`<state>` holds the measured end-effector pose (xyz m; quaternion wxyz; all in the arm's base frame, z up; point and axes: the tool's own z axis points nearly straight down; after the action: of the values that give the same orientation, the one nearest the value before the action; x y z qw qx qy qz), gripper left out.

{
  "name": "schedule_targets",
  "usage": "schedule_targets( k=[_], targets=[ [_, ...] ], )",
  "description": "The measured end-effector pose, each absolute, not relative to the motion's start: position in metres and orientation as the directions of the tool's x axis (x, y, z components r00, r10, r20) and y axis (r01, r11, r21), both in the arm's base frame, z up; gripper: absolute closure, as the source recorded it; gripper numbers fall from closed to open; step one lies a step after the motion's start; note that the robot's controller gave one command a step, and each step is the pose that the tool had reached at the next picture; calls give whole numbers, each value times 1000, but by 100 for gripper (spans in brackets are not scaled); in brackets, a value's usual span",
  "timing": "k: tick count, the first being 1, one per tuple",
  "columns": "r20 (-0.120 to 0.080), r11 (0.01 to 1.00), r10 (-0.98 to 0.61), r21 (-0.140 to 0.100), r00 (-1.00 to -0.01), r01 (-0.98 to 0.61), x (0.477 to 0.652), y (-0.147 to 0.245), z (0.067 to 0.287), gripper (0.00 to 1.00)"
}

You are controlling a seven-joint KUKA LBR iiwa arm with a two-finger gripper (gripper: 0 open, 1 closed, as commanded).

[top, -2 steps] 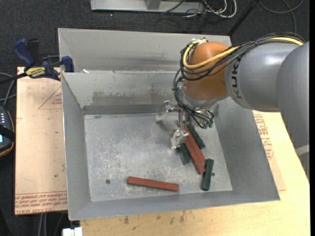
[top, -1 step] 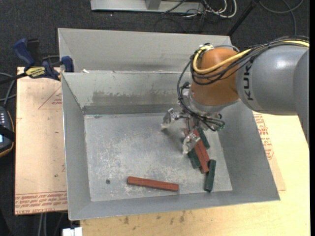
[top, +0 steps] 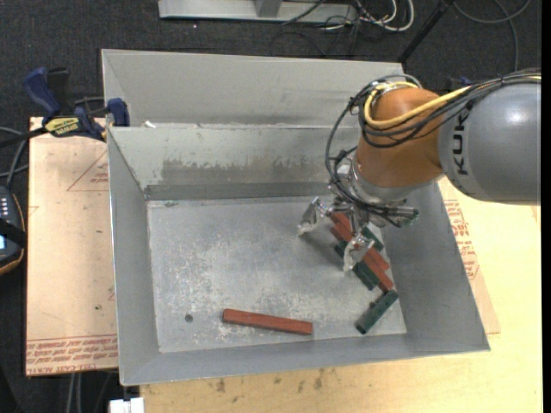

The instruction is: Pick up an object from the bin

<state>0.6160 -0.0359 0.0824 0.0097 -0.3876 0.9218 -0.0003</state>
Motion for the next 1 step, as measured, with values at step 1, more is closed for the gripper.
schedule_targets(
  k=[1],
  targets=[
    [-19,658,-753,-10,-658,-753,616,-46,82,0]
  ],
)
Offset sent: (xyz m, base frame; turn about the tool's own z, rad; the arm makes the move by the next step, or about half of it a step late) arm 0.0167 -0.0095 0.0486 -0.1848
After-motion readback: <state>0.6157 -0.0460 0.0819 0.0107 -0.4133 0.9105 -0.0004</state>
